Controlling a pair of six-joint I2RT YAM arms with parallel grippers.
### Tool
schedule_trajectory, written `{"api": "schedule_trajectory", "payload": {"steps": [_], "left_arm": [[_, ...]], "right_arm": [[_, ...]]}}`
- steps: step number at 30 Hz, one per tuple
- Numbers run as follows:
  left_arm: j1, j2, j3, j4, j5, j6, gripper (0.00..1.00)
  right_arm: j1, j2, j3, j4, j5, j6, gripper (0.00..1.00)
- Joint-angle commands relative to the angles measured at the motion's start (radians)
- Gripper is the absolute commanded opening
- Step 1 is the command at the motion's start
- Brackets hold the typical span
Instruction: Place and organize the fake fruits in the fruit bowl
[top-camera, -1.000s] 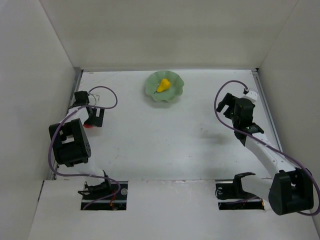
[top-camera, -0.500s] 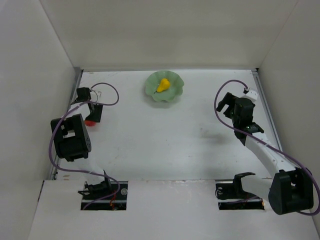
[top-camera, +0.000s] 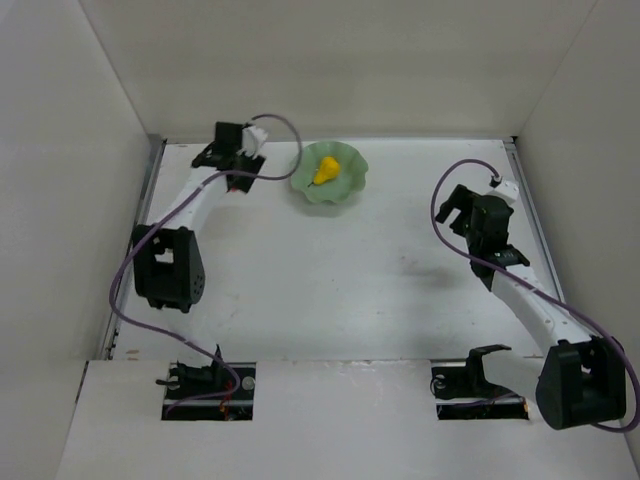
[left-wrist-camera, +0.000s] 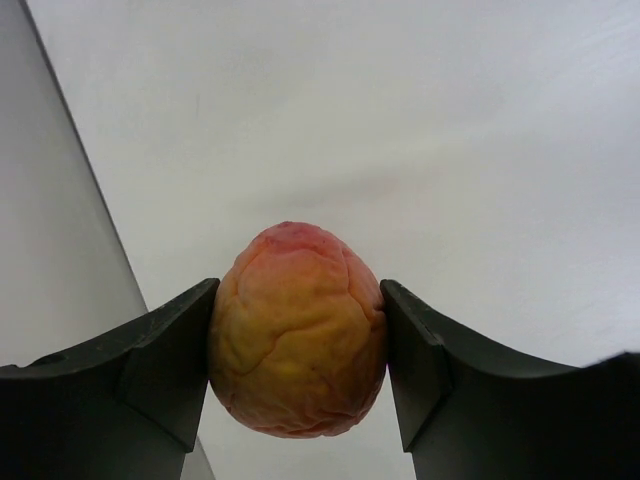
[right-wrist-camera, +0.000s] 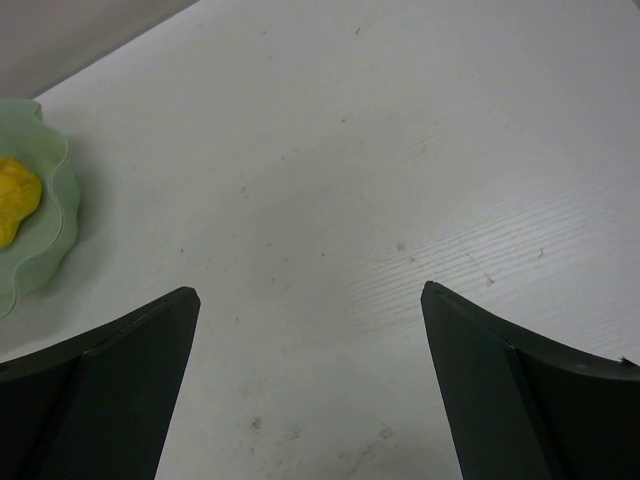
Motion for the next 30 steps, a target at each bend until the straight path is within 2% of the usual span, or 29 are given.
{"api": "schedule_trajectory", "payload": {"steps": [1, 5, 8, 15, 17, 18, 20, 23, 24, 30], "left_arm": [[-0.229, 0.084, 0.242, 0.051, 0.019, 0.06, 0.13], [-0.386, 0.29, 0.484, 0.103, 0.031, 0.094, 0.15], [-0.452, 0.409, 0.589, 0.178, 0.045, 0.1, 0.16], [-0.518, 0.532, 0.62, 0.301, 0.045, 0.112, 0.2], [-0.521, 0.548, 0.62, 0.314, 0.04, 0.11, 0.24], [-0.523, 0.549, 0.62, 0.315, 0.04, 0.112, 0.27], [-0.523, 0.551, 0.617, 0.317, 0.036, 0.112, 0.43], [-0.521, 0.525, 0.6, 0.323, 0.025, 0.114, 0.79], [-0.52, 0.507, 0.592, 0.323, 0.02, 0.117, 0.84], [-0.497, 0.338, 0.491, 0.327, -0.026, 0.12, 0.96]], "right_arm": [[-0.018, -0.015, 0.031, 0.058, 0.016, 0.004, 1.0], [-0.024, -0.049, 0.021, 0.059, 0.017, 0.023, 1.0], [-0.027, -0.079, 0.009, 0.049, 0.027, 0.021, 1.0], [-0.024, -0.127, -0.011, -0.003, 0.057, 0.012, 1.0], [-0.029, -0.141, -0.014, -0.02, 0.057, 0.009, 1.0], [-0.031, -0.147, -0.014, -0.028, 0.057, 0.006, 1.0], [-0.034, -0.155, -0.014, -0.037, 0.057, -0.003, 1.0], [-0.035, -0.167, -0.014, -0.042, 0.056, -0.012, 1.0], [-0.034, -0.171, -0.014, -0.042, 0.056, -0.012, 1.0], [-0.029, -0.196, -0.02, -0.036, 0.057, -0.011, 1.0]]}}
